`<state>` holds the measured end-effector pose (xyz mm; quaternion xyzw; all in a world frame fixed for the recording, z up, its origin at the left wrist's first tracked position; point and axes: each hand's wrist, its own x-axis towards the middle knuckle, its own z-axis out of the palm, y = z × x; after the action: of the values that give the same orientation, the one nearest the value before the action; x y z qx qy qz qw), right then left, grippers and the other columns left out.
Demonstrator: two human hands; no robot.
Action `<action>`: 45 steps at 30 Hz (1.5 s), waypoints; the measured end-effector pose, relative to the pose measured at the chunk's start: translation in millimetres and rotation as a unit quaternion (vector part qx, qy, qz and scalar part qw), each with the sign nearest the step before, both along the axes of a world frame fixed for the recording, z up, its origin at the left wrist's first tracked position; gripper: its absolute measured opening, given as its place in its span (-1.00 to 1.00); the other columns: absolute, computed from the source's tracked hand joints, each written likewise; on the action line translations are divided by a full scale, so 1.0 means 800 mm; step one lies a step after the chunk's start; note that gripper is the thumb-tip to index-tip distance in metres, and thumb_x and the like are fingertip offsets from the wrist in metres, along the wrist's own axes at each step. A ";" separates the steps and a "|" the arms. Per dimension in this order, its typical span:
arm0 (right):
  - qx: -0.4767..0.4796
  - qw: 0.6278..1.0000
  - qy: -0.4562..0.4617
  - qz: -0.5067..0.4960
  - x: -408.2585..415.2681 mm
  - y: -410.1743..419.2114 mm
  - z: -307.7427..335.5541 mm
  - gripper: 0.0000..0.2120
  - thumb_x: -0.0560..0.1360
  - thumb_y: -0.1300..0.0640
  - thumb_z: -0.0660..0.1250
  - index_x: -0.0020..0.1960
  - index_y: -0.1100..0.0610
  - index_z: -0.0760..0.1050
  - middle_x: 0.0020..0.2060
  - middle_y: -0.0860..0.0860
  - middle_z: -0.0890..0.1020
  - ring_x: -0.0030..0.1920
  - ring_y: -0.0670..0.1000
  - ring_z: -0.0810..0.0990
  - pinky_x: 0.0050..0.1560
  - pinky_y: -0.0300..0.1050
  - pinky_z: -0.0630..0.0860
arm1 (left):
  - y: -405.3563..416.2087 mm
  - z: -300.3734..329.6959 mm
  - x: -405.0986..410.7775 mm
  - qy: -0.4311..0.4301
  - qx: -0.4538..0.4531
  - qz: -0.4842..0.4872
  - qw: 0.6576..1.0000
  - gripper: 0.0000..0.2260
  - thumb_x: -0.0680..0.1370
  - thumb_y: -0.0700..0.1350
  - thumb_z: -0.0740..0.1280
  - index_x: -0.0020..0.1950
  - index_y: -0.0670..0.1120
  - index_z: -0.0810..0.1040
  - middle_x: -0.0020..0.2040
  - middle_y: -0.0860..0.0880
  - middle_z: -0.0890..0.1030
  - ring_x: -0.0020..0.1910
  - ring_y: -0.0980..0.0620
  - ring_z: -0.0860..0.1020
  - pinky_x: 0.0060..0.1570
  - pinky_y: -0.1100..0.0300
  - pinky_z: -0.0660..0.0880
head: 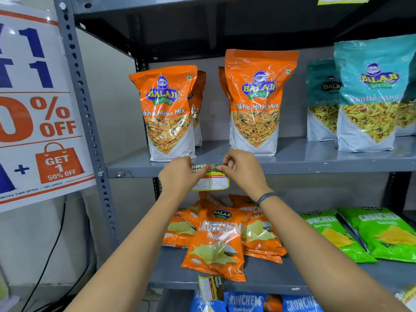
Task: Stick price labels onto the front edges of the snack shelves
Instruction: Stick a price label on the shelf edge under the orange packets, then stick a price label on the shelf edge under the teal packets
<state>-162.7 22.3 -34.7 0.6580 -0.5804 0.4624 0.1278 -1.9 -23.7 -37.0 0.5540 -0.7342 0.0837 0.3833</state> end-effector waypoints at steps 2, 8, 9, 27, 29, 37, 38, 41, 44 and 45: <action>-0.014 1.000 -0.002 0.024 -0.008 0.005 -0.001 -0.83 0.38 0.09 0.47 -0.15 0.15 0.53 -0.30 0.07 0.55 -0.25 0.04 0.50 -0.23 0.03 0.52 | 0.005 0.001 -0.001 -0.006 0.000 0.034 0.999 -0.47 0.37 0.40 0.30 -0.28 -0.10 0.43 -0.33 -0.07 0.52 -0.17 -0.14 0.61 -0.37 0.15 0.36; -0.096 0.994 -0.042 0.006 -0.081 0.045 -0.009 -0.88 0.45 0.10 0.41 -0.08 0.14 0.53 -0.30 0.00 0.50 -0.26 -0.01 0.47 -0.25 -0.04 0.49 | 0.047 0.019 -0.055 -0.046 -0.132 0.083 0.987 -0.58 0.43 0.15 0.40 0.08 -0.15 0.46 0.02 -0.19 0.56 0.08 -0.21 0.49 -0.01 -0.06 0.41; -0.105 0.993 -0.055 -0.009 -0.102 0.054 -0.010 -0.89 0.46 0.10 0.40 -0.07 0.12 0.54 -0.29 0.03 0.52 -0.27 0.01 0.49 -0.25 -0.01 0.52 | 0.057 0.020 -0.078 -0.039 -0.163 0.051 0.984 -0.64 0.44 0.10 0.39 0.05 -0.14 0.48 -0.01 -0.18 0.57 0.05 -0.21 0.50 -0.05 -0.05 0.41; -0.289 0.845 -0.377 -0.247 -0.530 0.201 -0.076 -0.73 0.45 0.17 0.41 0.07 0.27 0.48 -0.03 0.29 0.55 -0.10 0.00 0.43 0.00 -0.06 0.42 | 0.178 0.050 -0.618 -0.070 -0.012 -0.378 0.923 -0.67 0.56 0.12 0.27 0.06 -0.15 0.53 -0.02 -0.16 0.65 0.01 -0.16 0.58 -0.07 -0.02 0.53; -0.269 0.842 -0.430 -0.184 -0.541 0.202 -0.075 -0.72 0.45 0.14 0.42 0.07 0.22 0.46 -0.07 0.24 0.55 -0.15 0.02 0.49 -0.09 -0.12 0.50 | 0.178 0.051 -0.636 -0.082 0.006 -0.366 0.927 -0.65 0.56 0.14 0.25 0.01 -0.16 0.52 -0.07 -0.18 0.64 -0.02 -0.19 0.58 -0.13 -0.03 0.51; -0.127 0.823 -0.551 -0.050 -0.606 0.213 -0.062 -0.84 0.36 0.20 0.51 -0.30 0.08 0.54 -0.10 0.37 0.65 -0.16 0.13 0.59 0.05 0.25 0.56 | 0.181 0.060 -0.664 -0.089 0.104 -0.322 0.937 -0.58 0.60 -0.03 0.17 -0.45 -0.08 0.22 -0.45 -0.06 0.33 -0.28 -0.10 0.41 -0.38 0.15 0.20; -0.109 0.829 -0.548 -0.038 -0.609 0.219 -0.057 -0.84 0.37 0.23 0.50 -0.30 0.09 0.54 -0.12 0.34 0.65 -0.17 0.13 0.60 0.07 0.24 0.55 | 0.183 0.061 -0.665 -0.079 0.119 -0.315 0.938 -0.57 0.59 -0.06 0.17 -0.48 -0.08 0.20 -0.46 -0.05 0.29 -0.29 -0.10 0.39 -0.38 0.15 0.18; -0.089 0.873 -0.478 -0.031 -0.614 0.235 -0.044 -0.86 0.39 0.22 0.48 -0.29 0.08 0.56 -0.27 0.17 0.65 -0.39 -0.12 0.62 -0.14 -0.03 0.56 | 0.197 0.058 -0.657 -0.057 0.119 -0.306 0.943 -0.56 0.59 -0.04 0.19 -0.48 -0.07 0.20 -0.47 -0.04 0.30 -0.30 -0.10 0.39 -0.36 0.16 0.20; -0.090 0.929 -0.347 -0.093 -0.618 0.244 -0.042 -0.94 0.38 0.15 0.48 -0.23 0.11 0.62 -0.35 0.08 0.65 -0.39 -0.13 0.57 -0.21 -0.13 0.49 | 0.216 0.041 -0.638 -0.097 0.056 -0.278 0.954 -0.59 0.57 0.10 0.23 -0.40 -0.06 0.31 -0.33 -0.06 0.52 -0.21 -0.13 0.49 -0.33 0.19 0.28; -0.083 0.941 -0.311 -0.105 -0.619 0.246 -0.045 -0.93 0.38 0.15 0.49 -0.21 0.11 0.62 -0.33 0.08 0.66 -0.35 -0.09 0.56 -0.21 -0.16 0.49 | 0.221 0.034 -0.633 -0.120 0.024 -0.263 0.957 -0.63 0.56 0.13 0.25 -0.35 -0.05 0.36 -0.23 -0.08 0.60 -0.13 -0.13 0.53 -0.30 0.18 0.29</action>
<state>-657.6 219.2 -70.4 0.4044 -0.6165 0.6743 0.0430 -508.0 152.8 -10.0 0.3363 -0.8964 0.0283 0.2872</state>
